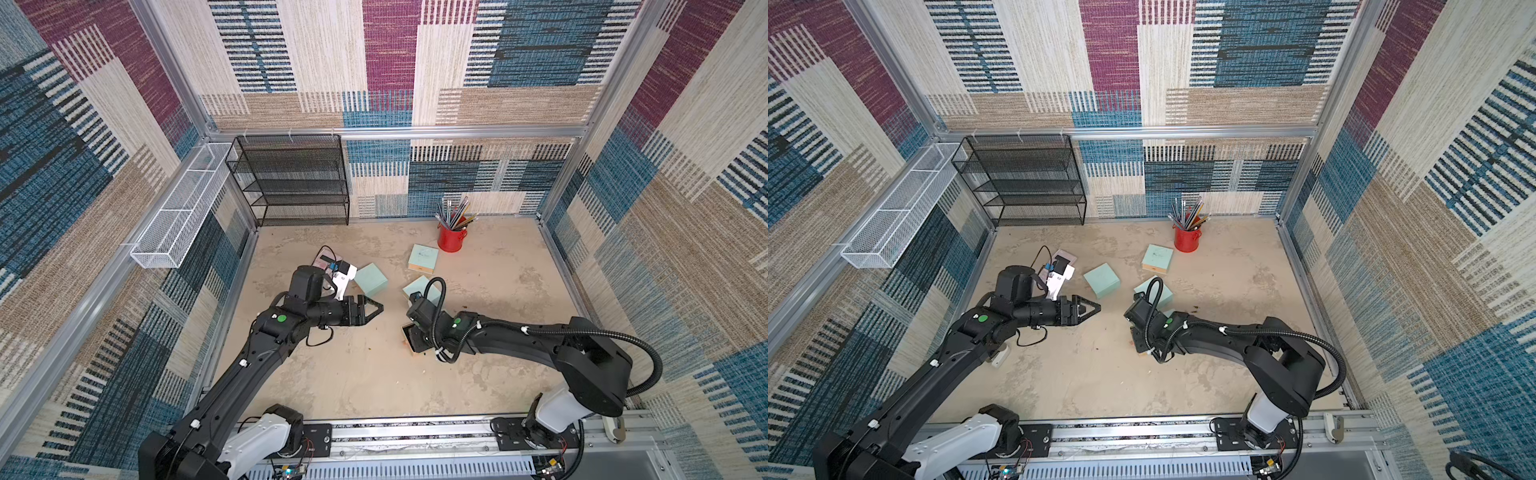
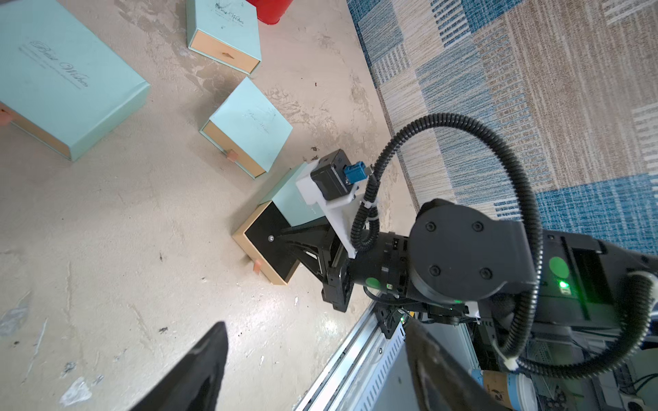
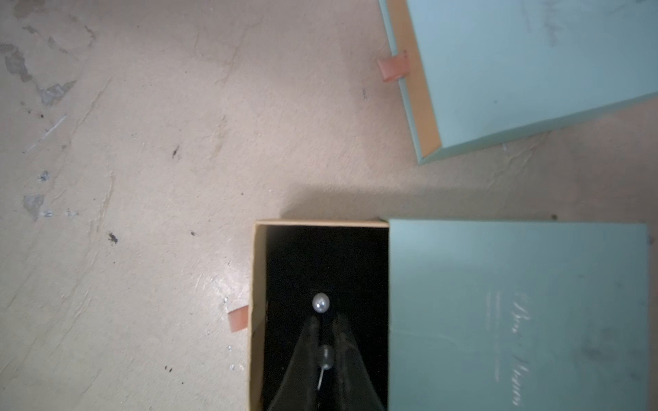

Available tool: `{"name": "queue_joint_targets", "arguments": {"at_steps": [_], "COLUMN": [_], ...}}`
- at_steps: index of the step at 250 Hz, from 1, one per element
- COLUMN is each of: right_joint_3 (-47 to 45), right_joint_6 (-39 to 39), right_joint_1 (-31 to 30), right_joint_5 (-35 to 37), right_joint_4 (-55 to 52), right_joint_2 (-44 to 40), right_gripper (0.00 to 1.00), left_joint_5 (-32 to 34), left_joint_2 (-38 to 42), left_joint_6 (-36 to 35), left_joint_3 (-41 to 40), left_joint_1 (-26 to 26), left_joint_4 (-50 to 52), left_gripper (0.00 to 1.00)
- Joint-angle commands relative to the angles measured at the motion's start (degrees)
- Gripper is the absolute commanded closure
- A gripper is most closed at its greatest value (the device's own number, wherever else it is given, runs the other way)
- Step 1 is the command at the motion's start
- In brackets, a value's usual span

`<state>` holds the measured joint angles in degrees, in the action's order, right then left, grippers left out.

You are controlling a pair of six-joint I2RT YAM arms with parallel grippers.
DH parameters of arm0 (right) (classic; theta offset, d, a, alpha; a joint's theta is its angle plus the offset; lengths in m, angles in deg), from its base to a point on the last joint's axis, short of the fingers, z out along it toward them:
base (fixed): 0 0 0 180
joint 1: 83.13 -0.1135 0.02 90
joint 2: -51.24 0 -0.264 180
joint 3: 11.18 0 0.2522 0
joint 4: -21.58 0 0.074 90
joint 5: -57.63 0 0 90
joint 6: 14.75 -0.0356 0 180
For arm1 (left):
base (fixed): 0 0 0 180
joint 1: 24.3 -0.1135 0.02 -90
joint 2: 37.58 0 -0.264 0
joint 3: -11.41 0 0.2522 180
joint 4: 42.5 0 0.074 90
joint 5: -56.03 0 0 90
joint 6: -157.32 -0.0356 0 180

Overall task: Take out the earrings from the drawer-style jewelry box
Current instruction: Pick up the earring from the drawer, then place the earring at the center of the board.

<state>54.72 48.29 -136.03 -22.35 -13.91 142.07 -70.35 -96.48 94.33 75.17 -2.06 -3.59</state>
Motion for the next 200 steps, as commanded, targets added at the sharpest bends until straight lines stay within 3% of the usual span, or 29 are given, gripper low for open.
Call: {"name": "queue_joint_targets", "arguments": {"at_steps": [1, 57, 103, 200], "right_joint_3": [0.4, -2.7, -8.2, -21.6], "right_joint_6": [-0.6, -2.8, -5.4, -10.5], "right_joint_1": [0.2, 4.8, 13.2, 35.4], "right_joint_5": [-0.9, -2.7, -4.6, -11.9], "right_joint_4": [1.3, 1.2, -0.5, -2.0], "right_joint_2": [-1.4, -8.6, -16.8, -30.8], "right_gripper": [0.9, 0.91, 0.91, 0.88], "left_joint_5": [-0.5, 2.4, 2.4, 2.4], "left_joint_2": [2.3, 6.7, 7.8, 7.7], "left_joint_6": [-1.1, -5.3, -8.3, -10.0], "left_joint_3": [-2.0, -4.9, -5.1, -6.6], "left_joint_1": [1.3, 8.7, 14.4, 15.7], "left_joint_4": [-5.9, -12.6, -17.6, -17.9], "left_gripper": [0.19, 0.15, 0.15, 0.16]}}
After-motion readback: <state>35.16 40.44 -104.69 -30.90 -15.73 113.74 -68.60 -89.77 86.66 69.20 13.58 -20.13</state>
